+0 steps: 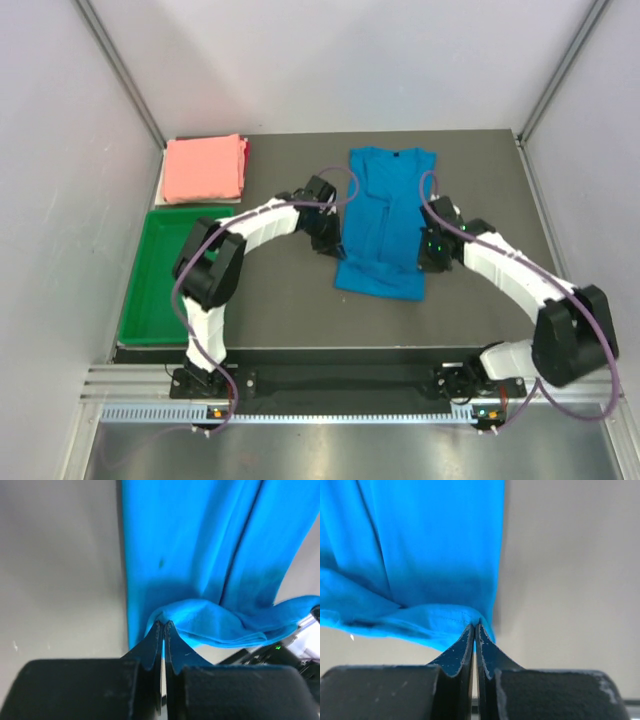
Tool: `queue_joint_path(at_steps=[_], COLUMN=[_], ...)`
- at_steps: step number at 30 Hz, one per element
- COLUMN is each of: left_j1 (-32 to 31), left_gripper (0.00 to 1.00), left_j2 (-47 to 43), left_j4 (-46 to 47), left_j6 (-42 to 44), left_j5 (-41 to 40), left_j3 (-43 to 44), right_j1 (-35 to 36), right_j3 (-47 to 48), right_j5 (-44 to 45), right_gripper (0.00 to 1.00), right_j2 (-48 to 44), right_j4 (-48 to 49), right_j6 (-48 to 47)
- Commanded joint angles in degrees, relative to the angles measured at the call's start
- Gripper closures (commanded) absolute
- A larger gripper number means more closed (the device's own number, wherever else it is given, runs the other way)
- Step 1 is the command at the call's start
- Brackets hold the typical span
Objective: Fold and stack the t-shirts
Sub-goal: Fold the tshirt
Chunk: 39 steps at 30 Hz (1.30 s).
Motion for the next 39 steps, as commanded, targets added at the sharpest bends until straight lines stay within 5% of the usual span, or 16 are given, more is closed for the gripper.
queue_joint_path(at_steps=[1,13,29,39], left_j1=[2.35,8.94,12.55,13.16], left_gripper=[1.0,1.0,1.0,1.0], left_j2=[6.95,26.73,33.09,33.09], left_j4=[-4.42,-8.48,6.03,1.3], left_j6=[3.47,2.51,-5.32,-5.32], left_j5=[5.06,7.79,15.45,9.57], left_j3=[12.74,42.9,47.41,49.08], right_j1=[-4.3,-15.38,-18.91,-19.35], right_j3=[8.64,30.7,35.65,38.81], right_j5=[-1.23,-6.31,-12.47,-13.88], right_gripper=[1.0,1.0,1.0,1.0], right_j2=[6.63,27.82,35.5,38.83], right_j4=[4.14,5.19,11.25,13.02], right_j6=[-10.84,-15.61,-17.1,-17.19])
